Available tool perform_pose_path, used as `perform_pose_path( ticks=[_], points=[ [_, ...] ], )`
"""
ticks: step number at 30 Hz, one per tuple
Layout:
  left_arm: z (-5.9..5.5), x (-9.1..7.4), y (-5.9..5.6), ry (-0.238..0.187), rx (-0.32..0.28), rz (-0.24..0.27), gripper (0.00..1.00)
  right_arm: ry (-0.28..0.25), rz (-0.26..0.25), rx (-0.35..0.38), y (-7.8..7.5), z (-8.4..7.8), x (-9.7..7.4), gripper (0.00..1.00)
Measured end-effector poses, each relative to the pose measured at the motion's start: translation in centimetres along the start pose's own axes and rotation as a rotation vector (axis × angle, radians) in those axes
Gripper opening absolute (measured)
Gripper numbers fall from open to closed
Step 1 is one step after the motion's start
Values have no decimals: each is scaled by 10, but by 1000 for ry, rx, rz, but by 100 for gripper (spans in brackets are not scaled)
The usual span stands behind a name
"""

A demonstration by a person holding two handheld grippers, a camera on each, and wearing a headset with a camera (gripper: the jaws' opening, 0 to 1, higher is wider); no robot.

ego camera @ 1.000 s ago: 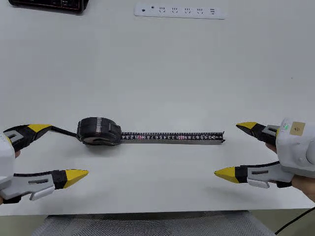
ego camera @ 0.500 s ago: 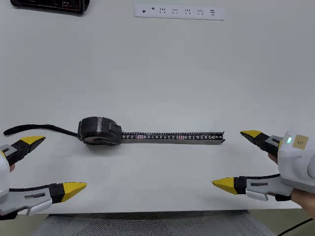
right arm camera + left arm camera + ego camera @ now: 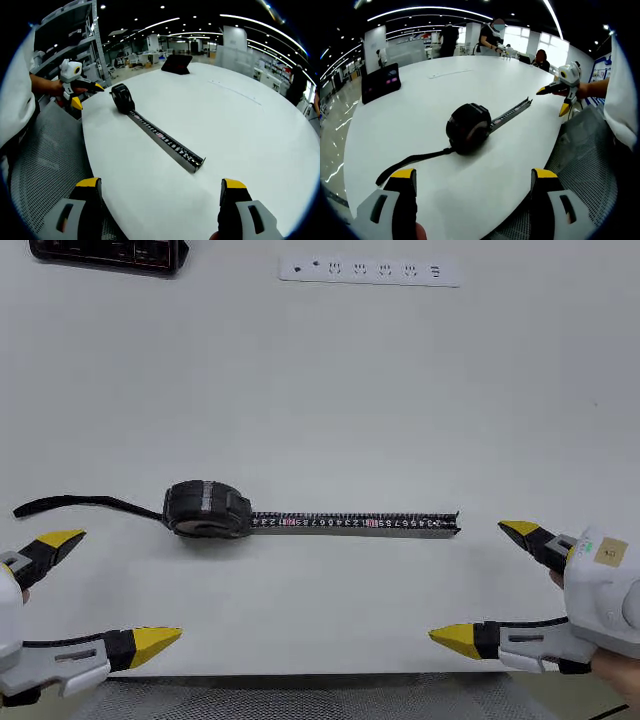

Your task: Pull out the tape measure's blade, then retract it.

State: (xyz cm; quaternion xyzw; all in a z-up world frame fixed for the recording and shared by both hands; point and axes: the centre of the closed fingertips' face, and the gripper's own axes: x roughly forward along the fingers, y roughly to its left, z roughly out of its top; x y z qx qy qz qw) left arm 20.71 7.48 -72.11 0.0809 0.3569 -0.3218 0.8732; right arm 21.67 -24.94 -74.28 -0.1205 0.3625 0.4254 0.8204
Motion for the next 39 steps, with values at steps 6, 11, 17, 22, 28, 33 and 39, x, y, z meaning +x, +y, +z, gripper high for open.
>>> perform_pose_path(
  ticks=[6,11,17,22,28,33,39],
  points=[
    [-4,-2,0,-1,-13,9,95,0,-8,9,0,-2,-2,99],
    [-7,-2,-1,2,-13,11,95,3,-8,13,2,-4,-2,99],
    [-7,-2,-2,2,-13,11,95,3,-8,9,2,-3,-1,99],
    [-6,-1,-2,0,-14,8,95,5,-6,3,1,-3,-1,99],
    [-7,0,-3,4,-14,5,94,6,-6,2,0,-2,0,99],
    [-6,0,-3,3,-16,5,94,5,-7,2,-1,-2,0,99],
    [-6,0,-2,1,-24,6,94,5,-11,1,-2,-1,0,99]
  ],
)
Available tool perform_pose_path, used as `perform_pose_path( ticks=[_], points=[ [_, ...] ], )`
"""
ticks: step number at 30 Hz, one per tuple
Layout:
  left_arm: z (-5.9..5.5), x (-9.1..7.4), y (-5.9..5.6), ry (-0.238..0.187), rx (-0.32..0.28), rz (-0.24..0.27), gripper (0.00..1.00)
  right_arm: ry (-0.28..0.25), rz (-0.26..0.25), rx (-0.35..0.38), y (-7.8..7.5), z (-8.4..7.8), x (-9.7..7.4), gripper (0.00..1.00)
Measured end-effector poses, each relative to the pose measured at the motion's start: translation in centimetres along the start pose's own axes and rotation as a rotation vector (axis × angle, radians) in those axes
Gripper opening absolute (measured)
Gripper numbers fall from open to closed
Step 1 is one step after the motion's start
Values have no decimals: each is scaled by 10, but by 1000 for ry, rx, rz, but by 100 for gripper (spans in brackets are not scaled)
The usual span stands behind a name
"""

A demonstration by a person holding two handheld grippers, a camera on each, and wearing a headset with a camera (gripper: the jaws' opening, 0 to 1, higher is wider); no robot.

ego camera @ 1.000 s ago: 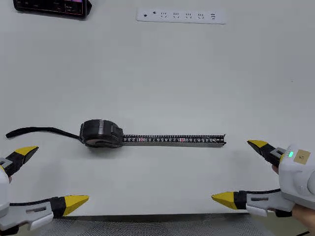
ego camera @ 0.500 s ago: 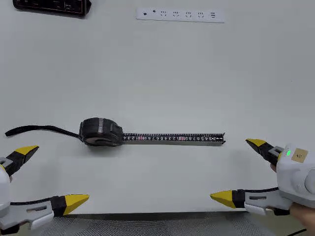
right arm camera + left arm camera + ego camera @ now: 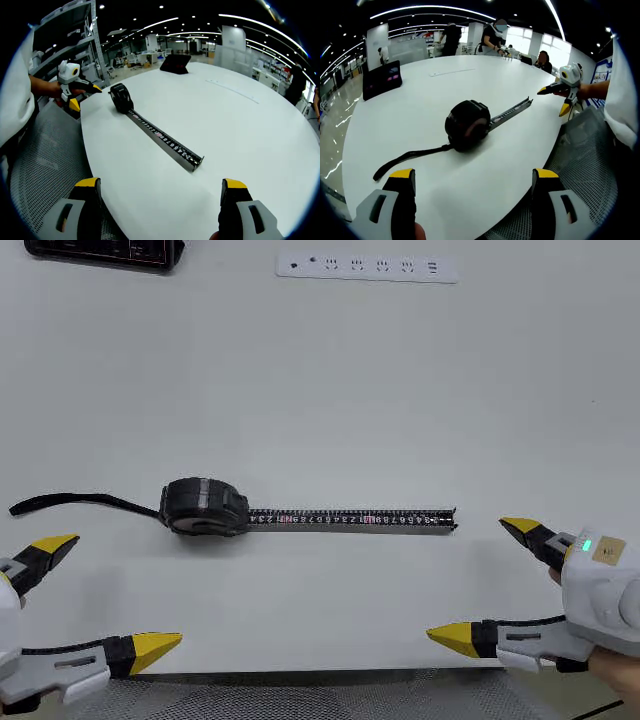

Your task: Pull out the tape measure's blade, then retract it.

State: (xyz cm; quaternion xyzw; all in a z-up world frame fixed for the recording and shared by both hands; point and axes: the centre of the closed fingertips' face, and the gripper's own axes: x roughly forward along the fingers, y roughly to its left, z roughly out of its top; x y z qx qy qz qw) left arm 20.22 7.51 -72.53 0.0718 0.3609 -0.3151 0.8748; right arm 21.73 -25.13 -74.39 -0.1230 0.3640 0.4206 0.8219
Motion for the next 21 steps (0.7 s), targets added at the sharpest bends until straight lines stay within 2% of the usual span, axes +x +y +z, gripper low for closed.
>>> perform_pose_path(
  ticks=[11,21],
  points=[
    [5,2,-2,-16,-24,2,95,-1,4,1,2,0,1,99],
    [12,7,-8,-34,-37,-6,94,-3,10,4,2,0,1,99]
  ],
)
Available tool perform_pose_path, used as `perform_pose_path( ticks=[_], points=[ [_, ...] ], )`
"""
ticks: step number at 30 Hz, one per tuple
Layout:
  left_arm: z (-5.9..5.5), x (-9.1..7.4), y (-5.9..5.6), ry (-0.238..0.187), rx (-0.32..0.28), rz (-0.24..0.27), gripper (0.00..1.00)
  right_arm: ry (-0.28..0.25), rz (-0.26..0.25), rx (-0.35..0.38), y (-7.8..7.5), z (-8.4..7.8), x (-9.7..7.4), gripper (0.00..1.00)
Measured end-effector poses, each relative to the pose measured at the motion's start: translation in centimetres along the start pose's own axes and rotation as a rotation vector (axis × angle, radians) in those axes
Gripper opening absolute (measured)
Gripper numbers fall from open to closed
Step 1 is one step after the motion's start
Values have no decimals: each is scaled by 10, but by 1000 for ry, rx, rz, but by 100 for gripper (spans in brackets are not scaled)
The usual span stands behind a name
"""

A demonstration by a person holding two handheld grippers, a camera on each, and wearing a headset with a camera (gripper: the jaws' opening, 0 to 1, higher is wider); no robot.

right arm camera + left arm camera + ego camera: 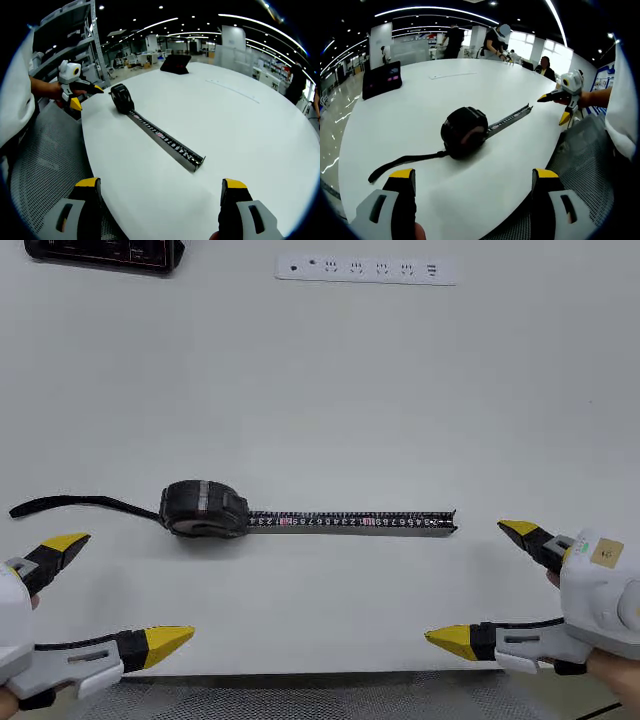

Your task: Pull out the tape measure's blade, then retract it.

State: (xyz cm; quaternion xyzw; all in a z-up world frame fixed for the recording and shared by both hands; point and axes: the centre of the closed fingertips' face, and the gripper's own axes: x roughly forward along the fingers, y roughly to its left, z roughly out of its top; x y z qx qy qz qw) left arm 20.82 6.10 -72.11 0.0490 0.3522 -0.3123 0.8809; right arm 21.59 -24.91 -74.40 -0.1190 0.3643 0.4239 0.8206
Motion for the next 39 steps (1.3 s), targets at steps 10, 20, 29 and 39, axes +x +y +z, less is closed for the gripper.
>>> perform_pose_path(
  ticks=[10,20,29,39],
  points=[
    [-1,1,2,5,-17,5,91,-4,3,3,0,1,0,99],
    [10,16,-7,-26,-75,16,91,-4,5,-2,0,3,2,99],
    [21,33,-15,-38,-112,12,89,-7,8,-3,-1,4,3,99],
    [29,43,-15,-53,-144,24,90,-7,2,3,-3,3,0,99]
  ],
)
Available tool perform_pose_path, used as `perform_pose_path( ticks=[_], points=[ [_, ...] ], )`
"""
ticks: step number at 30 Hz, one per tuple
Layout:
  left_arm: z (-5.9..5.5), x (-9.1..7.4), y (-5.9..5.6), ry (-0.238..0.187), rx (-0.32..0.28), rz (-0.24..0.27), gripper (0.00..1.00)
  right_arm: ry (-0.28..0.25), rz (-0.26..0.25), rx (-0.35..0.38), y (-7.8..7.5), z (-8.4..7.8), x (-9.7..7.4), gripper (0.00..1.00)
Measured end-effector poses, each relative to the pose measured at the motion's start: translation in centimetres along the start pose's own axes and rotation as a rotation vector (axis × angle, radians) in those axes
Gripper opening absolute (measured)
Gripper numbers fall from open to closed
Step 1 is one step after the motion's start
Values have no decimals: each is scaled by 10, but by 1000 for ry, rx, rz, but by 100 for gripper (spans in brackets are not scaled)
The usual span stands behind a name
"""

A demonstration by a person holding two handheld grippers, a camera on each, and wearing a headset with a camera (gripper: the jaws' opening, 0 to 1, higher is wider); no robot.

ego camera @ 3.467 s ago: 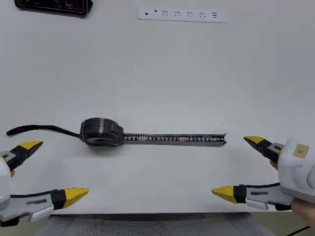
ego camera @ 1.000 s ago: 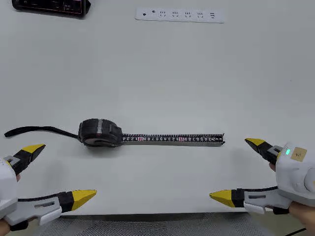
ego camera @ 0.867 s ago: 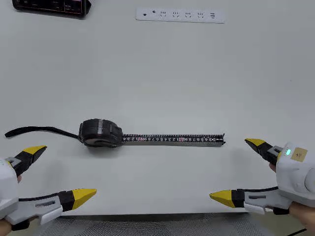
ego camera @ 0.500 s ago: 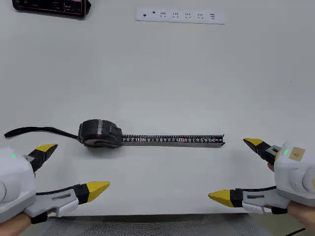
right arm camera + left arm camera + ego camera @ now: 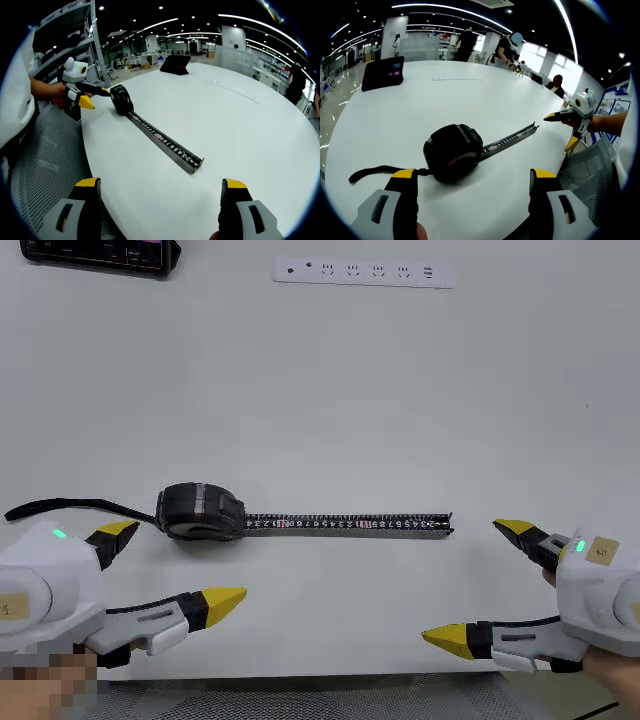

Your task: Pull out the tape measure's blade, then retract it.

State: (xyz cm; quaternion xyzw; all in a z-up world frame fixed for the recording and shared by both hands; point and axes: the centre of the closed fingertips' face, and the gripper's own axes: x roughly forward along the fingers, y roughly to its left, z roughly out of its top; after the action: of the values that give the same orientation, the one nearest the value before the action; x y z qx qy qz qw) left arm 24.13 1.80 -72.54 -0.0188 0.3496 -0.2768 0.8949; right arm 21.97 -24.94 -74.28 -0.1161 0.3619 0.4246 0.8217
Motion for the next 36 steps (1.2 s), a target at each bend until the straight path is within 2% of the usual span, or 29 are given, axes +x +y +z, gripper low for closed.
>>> perform_pose_path(
  ticks=[8,12,15,17,26,34,36],
  points=[
    [2,11,0,-6,-30,15,90,0,1,-1,-1,0,1,99],
    [5,17,2,-17,-56,38,90,2,3,-1,-1,-1,1,99],
    [6,21,1,-26,-86,37,90,0,3,0,-2,0,1,99],
    [6,23,0,-21,-70,33,89,0,2,-1,-3,0,1,99],
    [8,28,-2,-38,-103,39,89,1,8,-4,-3,0,2,98],
    [11,29,2,-66,-135,85,88,-1,18,-15,-4,2,4,93],
    [10,30,3,-63,-124,105,86,1,19,-20,-6,2,4,92]
  ],
)
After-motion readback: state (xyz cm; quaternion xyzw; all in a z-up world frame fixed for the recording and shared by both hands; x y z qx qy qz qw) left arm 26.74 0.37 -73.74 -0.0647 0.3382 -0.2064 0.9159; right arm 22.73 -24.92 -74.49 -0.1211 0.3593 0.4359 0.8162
